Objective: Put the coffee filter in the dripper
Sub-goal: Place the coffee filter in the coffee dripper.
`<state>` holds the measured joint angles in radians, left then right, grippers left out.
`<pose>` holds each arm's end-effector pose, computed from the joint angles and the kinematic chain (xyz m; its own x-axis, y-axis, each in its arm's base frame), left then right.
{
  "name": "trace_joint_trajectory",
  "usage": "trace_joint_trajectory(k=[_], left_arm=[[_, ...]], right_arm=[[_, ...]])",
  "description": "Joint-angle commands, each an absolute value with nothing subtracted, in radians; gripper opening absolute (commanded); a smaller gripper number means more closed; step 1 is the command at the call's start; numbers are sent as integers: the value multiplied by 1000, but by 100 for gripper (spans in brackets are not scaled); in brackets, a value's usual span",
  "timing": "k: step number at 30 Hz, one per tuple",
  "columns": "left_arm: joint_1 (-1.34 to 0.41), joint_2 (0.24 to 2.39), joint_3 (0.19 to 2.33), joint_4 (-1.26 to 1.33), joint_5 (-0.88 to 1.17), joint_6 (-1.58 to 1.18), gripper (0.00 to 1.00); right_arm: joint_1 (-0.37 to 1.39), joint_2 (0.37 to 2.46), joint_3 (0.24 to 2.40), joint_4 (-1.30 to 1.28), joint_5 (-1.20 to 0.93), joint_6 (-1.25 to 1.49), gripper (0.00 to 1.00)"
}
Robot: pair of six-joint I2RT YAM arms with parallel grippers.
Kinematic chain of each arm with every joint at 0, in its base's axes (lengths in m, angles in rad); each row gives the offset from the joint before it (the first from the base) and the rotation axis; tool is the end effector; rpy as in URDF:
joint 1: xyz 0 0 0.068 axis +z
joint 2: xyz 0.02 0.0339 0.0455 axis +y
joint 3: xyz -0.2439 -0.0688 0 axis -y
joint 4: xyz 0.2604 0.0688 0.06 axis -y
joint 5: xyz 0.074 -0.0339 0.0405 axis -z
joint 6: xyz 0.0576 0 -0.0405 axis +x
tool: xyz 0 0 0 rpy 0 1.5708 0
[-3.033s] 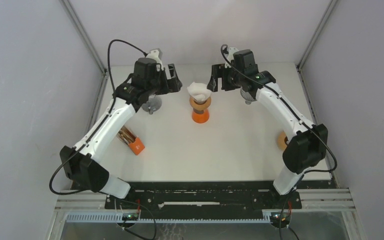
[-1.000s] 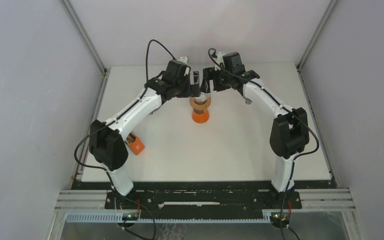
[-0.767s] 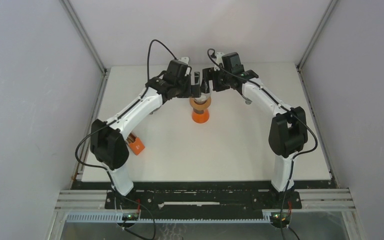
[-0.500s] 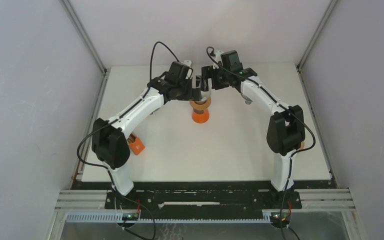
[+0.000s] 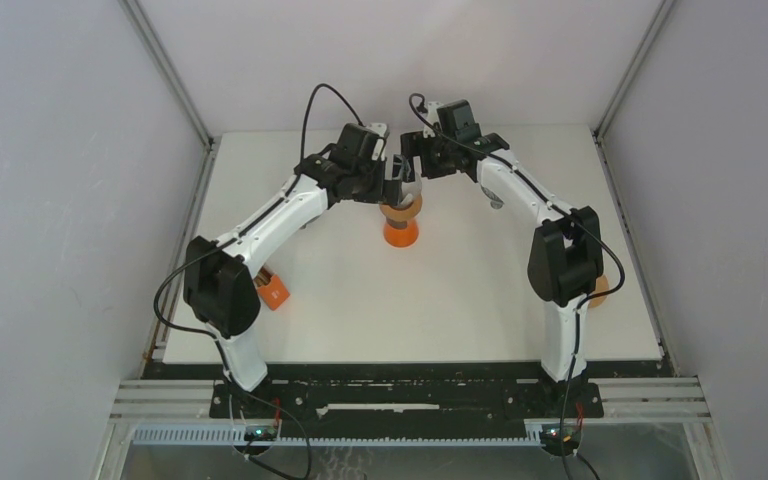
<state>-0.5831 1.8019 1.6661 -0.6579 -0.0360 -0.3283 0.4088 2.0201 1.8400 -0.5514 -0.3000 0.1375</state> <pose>0.3636 -0.2374 0.2813 -0.7340 0.0981 -0.6720 0.3090 0.9294 -0.2018 0.4418 0.2100 0.2594 -0.6869 -0.1549 -0.7101 -0.4920 0.8181 0.2975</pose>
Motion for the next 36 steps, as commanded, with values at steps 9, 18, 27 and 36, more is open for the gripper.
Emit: trace_joint_trajectory(k=[9,18,27,36], left_arm=[[-591,1799,1720,-723,1,-265,94],[-591,1799,1719,-741,0,-256,94],[-591,1796,1762,-749,-28,-258,94],[-583,1805,1837,-745,-44,-281,95]], right_arm=[[411,2000,1876,-540,-253,138,89],[399,2017,1890,-545,-261,144,89],[406,1972,1876,-544,-291,136,89],[409,1930,1863,-546,-317,129,89]])
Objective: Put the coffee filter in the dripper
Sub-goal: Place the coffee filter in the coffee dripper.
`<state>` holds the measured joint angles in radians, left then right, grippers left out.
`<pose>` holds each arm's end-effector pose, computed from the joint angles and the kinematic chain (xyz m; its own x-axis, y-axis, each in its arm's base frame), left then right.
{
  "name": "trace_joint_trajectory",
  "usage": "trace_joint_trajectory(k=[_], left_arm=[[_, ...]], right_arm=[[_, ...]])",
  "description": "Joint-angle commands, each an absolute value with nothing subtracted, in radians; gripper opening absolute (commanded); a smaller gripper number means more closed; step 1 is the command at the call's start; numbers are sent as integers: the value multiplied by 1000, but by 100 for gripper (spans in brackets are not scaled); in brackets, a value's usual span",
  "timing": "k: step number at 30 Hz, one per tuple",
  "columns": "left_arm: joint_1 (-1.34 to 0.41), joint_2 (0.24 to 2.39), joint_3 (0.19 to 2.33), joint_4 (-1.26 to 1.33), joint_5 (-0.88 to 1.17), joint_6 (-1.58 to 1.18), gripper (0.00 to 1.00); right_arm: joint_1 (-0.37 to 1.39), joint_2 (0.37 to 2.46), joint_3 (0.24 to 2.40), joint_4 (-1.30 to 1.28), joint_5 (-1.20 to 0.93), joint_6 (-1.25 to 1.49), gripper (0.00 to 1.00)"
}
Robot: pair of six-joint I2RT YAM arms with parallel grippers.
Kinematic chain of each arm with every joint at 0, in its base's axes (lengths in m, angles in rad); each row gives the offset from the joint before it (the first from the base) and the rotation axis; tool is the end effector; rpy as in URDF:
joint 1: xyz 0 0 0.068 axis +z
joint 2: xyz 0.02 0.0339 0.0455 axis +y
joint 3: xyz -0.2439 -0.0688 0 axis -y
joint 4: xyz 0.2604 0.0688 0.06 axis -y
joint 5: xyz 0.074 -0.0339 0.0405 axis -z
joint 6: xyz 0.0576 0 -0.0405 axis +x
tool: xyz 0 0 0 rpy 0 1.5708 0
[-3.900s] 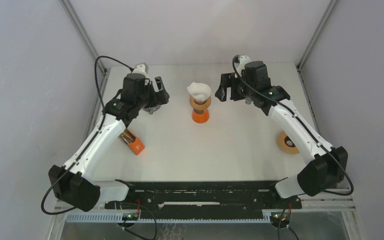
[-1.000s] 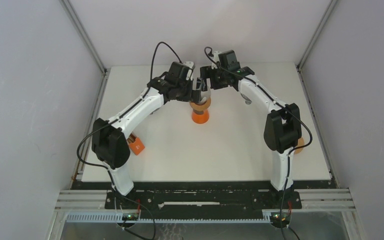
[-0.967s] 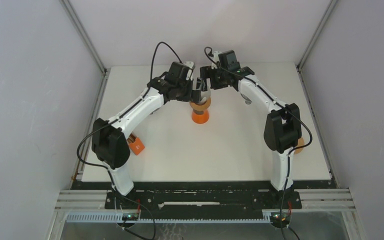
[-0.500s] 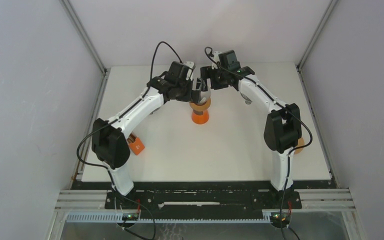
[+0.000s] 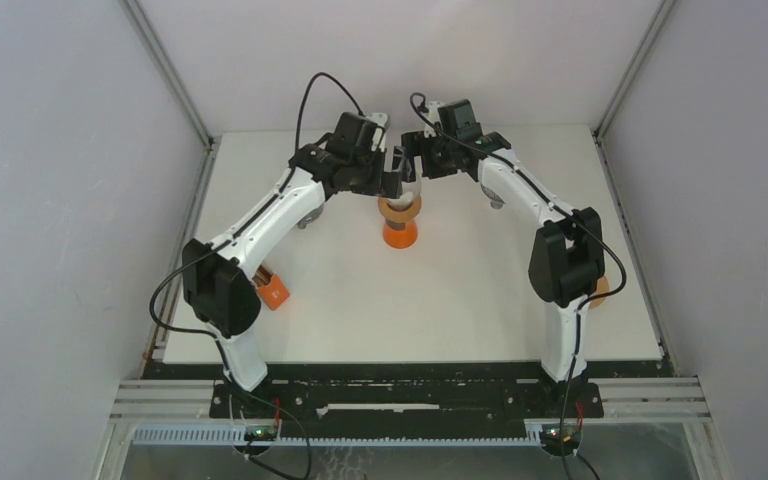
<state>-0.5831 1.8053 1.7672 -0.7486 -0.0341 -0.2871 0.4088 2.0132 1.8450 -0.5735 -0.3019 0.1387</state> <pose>0.3618 -0.2363 0.3076 -0.7170 0.1339 -0.6841 0.3411 0.9232 -0.1768 0.4394 0.2090 0.2623 -0.6942 -0.1569 -0.7025 -0.4894 0.8185 0.3009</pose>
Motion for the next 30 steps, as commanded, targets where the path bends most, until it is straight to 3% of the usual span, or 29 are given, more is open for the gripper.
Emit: trace_joint_trajectory(k=[1,30], left_arm=[[-582,1806,1840,-745,-46,-284,95],[-566,1777,1718,-724,-92,-298,95]], right_arm=[[409,1925,1862,-548,-317,127,89],[407,1936,1792,-544,-239,113,89]])
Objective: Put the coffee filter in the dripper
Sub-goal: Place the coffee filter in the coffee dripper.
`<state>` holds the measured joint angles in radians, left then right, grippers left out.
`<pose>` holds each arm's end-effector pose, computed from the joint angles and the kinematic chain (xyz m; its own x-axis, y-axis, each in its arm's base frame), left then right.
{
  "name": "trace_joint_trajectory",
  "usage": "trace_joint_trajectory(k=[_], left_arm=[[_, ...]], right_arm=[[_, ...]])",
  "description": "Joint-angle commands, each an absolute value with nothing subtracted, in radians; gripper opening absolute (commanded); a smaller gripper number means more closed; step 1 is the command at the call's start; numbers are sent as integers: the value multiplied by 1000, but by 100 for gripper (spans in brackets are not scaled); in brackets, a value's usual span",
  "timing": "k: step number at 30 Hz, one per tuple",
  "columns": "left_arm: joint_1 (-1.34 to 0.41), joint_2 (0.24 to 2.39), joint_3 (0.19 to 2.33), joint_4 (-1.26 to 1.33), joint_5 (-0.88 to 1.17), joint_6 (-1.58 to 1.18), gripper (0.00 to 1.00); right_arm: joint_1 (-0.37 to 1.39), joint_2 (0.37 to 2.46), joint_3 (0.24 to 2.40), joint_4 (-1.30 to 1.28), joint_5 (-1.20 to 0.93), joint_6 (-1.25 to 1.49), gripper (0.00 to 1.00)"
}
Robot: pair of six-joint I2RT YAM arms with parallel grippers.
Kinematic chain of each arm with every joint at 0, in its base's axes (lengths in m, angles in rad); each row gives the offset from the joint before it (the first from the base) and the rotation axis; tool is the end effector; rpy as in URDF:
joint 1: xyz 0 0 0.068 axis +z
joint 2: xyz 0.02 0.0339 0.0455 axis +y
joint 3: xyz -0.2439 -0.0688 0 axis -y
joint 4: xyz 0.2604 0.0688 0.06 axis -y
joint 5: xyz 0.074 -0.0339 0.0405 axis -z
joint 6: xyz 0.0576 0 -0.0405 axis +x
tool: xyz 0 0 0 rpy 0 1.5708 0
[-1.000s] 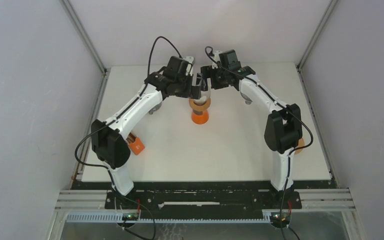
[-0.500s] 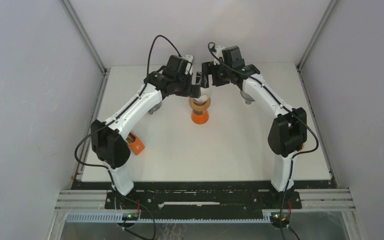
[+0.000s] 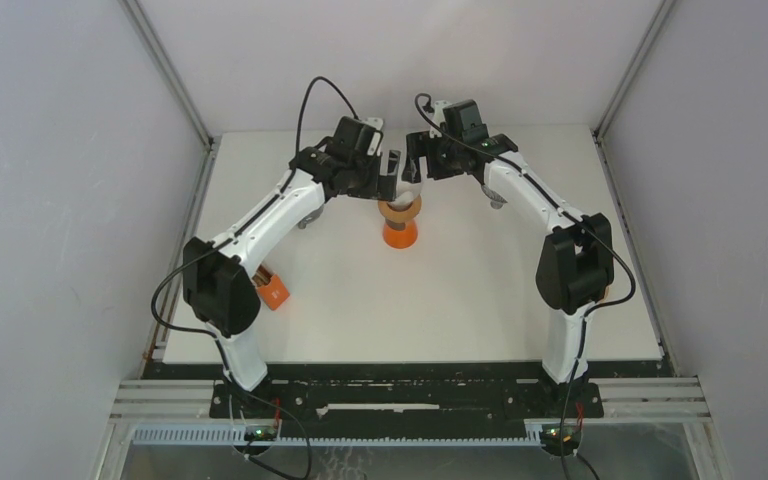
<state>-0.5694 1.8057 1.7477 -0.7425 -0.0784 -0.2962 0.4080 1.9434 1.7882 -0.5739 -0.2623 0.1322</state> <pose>0.3660 -0.2290 0.3012 -0.7216 0.1164 -0.6824 0.2937 0.9441 -0.1495 0.4273 0.2010 0.2733 -0.6801 -0.1553 -0.7165 -0.4752 0.8376 0.2695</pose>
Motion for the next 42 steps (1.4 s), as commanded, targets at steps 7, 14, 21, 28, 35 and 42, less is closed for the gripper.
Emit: trace_joint_trajectory(k=[7,14,21,28,35,42], left_arm=[[-566,1786,1687,-736,-108,-291,95],[-566,1785,1687,-735,-110,-286,95],[-566,1799,1695,-735,-101,-285,95],[-566,1808,1698,-734,-103,-285,95],[-566,1785,1716,-735,-103,-290,95],[-566,1768,1747,-735,-102,-294,95]], right_arm=[[408,1958,1790,-537,-228,114,89],[407,1977,1789,-537,-222,113,89],[410,1985,1787,-539,-214,112,89],[412,1975,1789,-543,-217,109,89],[414,1939,1800,-543,-244,109,89],[415,1904,1811,-541,-274,113,89]])
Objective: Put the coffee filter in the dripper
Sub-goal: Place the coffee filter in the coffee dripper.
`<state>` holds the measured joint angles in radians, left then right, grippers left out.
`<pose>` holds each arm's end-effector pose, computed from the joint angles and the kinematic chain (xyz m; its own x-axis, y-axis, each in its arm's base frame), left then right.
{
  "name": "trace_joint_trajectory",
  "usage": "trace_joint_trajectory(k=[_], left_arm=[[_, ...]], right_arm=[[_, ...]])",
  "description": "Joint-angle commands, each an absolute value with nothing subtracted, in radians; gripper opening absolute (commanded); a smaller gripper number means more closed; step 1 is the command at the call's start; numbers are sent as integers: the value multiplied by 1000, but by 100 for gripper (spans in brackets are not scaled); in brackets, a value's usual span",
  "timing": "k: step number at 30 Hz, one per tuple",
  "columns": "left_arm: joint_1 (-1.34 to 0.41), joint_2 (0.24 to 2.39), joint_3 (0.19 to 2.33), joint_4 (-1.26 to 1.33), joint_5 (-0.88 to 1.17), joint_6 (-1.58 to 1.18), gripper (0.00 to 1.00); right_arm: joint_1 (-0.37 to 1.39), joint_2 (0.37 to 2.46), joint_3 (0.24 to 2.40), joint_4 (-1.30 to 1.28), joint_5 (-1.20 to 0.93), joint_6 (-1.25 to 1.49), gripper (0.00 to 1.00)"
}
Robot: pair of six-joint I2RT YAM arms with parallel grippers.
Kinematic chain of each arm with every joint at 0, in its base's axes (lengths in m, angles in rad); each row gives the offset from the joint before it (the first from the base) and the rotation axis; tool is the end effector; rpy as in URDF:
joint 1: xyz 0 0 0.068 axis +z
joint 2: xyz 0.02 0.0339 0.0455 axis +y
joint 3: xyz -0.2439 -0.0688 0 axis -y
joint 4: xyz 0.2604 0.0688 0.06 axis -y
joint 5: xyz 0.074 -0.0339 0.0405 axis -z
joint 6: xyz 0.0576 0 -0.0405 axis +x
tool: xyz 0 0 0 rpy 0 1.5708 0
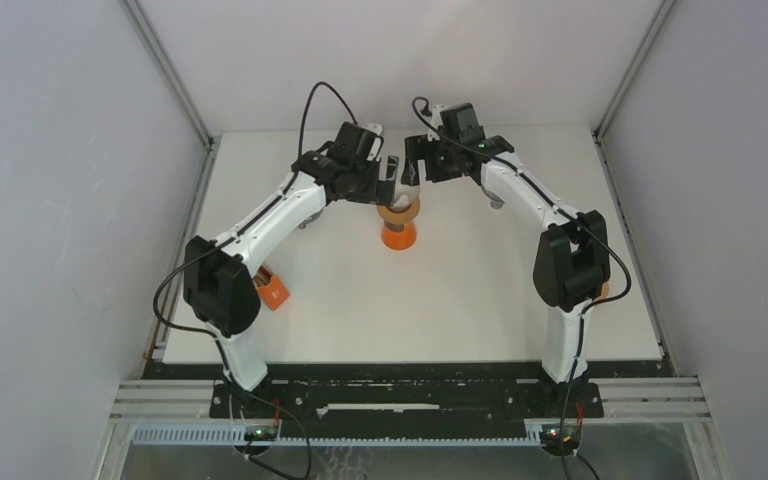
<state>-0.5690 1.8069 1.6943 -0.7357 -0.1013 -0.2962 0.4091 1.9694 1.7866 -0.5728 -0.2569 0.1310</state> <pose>0.3649 -0.2264 0.2825 -0.7445 0.1314 -0.6546 0.2743 0.9541 -0.1205 0.4309 0.2028 0.2610 -0.6962 -0.1641 -0.6989 -0.4675 0.8425 0.2678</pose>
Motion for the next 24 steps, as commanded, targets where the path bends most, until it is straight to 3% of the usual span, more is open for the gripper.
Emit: trace_joint_trajectory(k=[1,24], left_arm=[[-566,1767,1750,-734,-103,-295,96],[-562,1735,1795,-700,-111,-329,96]], right_arm=[[415,1902,1812,-541,-277,115,89],[421,1828,1807,-550,-295,112,89]])
